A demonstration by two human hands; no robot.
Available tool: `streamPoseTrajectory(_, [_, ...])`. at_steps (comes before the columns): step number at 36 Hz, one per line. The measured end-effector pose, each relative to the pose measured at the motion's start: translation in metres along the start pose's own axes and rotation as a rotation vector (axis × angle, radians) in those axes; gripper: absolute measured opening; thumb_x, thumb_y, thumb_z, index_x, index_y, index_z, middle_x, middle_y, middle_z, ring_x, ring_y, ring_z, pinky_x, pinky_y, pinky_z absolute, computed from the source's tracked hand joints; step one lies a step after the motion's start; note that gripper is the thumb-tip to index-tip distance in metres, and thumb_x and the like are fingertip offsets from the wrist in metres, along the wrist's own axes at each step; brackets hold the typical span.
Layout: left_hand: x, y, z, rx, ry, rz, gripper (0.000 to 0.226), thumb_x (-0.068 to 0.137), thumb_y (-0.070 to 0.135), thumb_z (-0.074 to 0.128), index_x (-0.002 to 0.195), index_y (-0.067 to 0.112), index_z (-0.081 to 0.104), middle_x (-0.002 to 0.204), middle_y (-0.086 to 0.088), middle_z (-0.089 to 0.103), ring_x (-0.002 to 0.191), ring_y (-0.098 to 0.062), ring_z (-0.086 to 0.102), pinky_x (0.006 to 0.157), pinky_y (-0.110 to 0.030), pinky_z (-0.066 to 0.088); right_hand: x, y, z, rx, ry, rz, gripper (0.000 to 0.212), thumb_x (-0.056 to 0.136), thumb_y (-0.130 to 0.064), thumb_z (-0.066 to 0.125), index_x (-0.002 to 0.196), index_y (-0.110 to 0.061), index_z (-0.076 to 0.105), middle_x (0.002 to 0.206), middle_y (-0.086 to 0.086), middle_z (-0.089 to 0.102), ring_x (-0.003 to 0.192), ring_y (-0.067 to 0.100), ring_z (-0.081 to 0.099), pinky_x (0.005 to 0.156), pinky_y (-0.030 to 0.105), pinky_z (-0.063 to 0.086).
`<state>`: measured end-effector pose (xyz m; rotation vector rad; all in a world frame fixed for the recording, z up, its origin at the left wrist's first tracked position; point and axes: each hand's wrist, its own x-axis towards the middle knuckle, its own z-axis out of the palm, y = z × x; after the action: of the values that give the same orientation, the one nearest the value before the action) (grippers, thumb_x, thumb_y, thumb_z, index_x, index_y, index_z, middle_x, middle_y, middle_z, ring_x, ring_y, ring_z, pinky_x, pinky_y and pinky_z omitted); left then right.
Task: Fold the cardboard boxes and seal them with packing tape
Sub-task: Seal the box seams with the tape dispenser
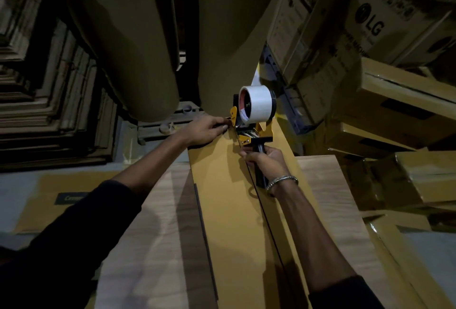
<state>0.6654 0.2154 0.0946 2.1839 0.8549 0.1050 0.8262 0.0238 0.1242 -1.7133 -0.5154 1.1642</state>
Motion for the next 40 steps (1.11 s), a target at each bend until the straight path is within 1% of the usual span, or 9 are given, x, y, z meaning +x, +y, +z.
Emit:
streamPoseTrajectory(4, [-0.003, 0.002, 0.007, 0.103, 0.127, 0.008, 0.052, 0.098, 0.062, 0.035, 0.140, 0.043, 0.058, 0.109, 0.001, 0.075, 0.096, -0.020, 0.069, 0.084, -0.049, 0.057, -0.001, 0.000, 0.000, -0.041, 0.030, -0.019, 0.017, 0.083, -0.011, 0.083, 0.099, -0.007, 0.080, 0.088, 0.005, 0.077, 0.078, 0.016, 0.068, 0.070, 0.030, 0.057])
streamPoseTrajectory(6, [-0.001, -0.001, 0.009, 0.127, 0.156, 0.027, 0.052, 0.096, 0.064, 0.033, 0.139, 0.045, 0.058, 0.111, 0.005, 0.075, 0.097, -0.018, 0.070, 0.083, -0.048, 0.057, 0.001, 0.003, -0.002, -0.115, 0.083, -0.049, 0.023, 0.078, -0.027, 0.086, 0.095, -0.013, 0.080, 0.083, 0.005, 0.077, 0.075, 0.020, 0.070, 0.073, 0.040, 0.061])
streamPoseTrajectory(8, [-0.003, 0.003, 0.008, 0.136, 0.174, 0.019, 0.048, 0.099, 0.059, 0.038, 0.135, 0.042, 0.064, 0.115, 0.006, 0.075, 0.101, -0.018, 0.069, 0.085, -0.047, 0.056, 0.000, 0.006, -0.003, -0.247, 0.121, -0.077, 0.034, 0.075, -0.048, 0.085, 0.091, -0.019, 0.078, 0.077, 0.002, 0.075, 0.070, 0.021, 0.068, 0.066, 0.043, 0.059])
streamPoseTrajectory(12, [-0.003, 0.011, 0.005, 0.175, 0.201, 0.040, 0.032, 0.104, 0.041, 0.048, 0.128, 0.037, 0.069, 0.115, 0.004, 0.075, 0.103, -0.020, 0.067, 0.085, -0.042, 0.055, -0.005, 0.006, -0.005, -0.436, 0.129, -0.144, 0.039, 0.085, -0.058, 0.075, 0.085, -0.020, 0.069, 0.066, -0.004, 0.061, 0.063, 0.019, 0.057, 0.057, 0.036, 0.047])
streamPoseTrajectory(18, [-0.001, 0.007, 0.005, 0.169, 0.183, -0.001, 0.039, 0.099, 0.048, 0.044, 0.125, 0.037, 0.070, 0.114, 0.006, 0.075, 0.102, -0.019, 0.067, 0.085, -0.044, 0.056, -0.015, 0.000, -0.007, -0.546, 0.080, -0.153, 0.054, 0.077, -0.075, 0.062, 0.084, -0.022, 0.064, 0.067, 0.000, 0.065, 0.066, 0.027, 0.064, 0.066, 0.049, 0.059])
streamPoseTrajectory(28, [0.003, 0.001, 0.009, 0.013, 0.205, -0.023, 0.036, 0.103, 0.048, 0.049, 0.127, 0.035, 0.073, 0.131, 0.009, 0.070, 0.115, -0.014, 0.061, 0.098, -0.041, 0.047, -0.052, 0.026, -0.031, -0.579, 0.050, -0.121, 0.043, 0.094, -0.056, 0.066, 0.087, -0.014, 0.063, 0.066, -0.001, 0.059, 0.063, 0.021, 0.060, 0.059, 0.039, 0.050])
streamPoseTrajectory(33, [0.006, 0.009, 0.015, 0.056, 0.224, -0.018, 0.029, 0.105, 0.056, 0.050, 0.095, 0.035, 0.067, 0.094, 0.011, 0.068, 0.086, -0.009, 0.060, 0.068, -0.030, 0.036, -0.055, 0.024, -0.020, -0.595, 0.055, -0.108, 0.039, 0.095, -0.053, 0.066, 0.089, -0.015, 0.064, 0.075, 0.011, 0.069, 0.077, 0.035, 0.071, 0.068, 0.050, 0.060])
streamPoseTrajectory(37, [0.007, 0.008, 0.019, 0.270, 0.259, -0.009, 0.042, 0.103, 0.065, 0.044, 0.128, 0.038, 0.064, 0.116, 0.005, 0.071, 0.105, -0.020, 0.063, 0.075, -0.035, 0.037, -0.060, 0.019, -0.018, -0.615, 0.053, -0.089, 0.039, 0.096, -0.052, 0.065, 0.094, -0.013, 0.065, 0.078, 0.011, 0.073, 0.067, 0.024, 0.072, 0.061, 0.042, 0.060])
streamPoseTrajectory(40, [0.007, 0.009, 0.017, 0.296, 0.261, -0.026, 0.045, 0.099, 0.071, 0.042, 0.120, 0.039, 0.065, 0.112, 0.005, 0.073, 0.104, -0.022, 0.065, 0.075, -0.037, 0.039, -0.067, 0.015, -0.021, -0.649, 0.040, -0.086, 0.037, 0.099, -0.048, 0.065, 0.095, -0.011, 0.065, 0.071, 0.003, 0.070, 0.055, 0.011, 0.066, 0.052, 0.029, 0.052])
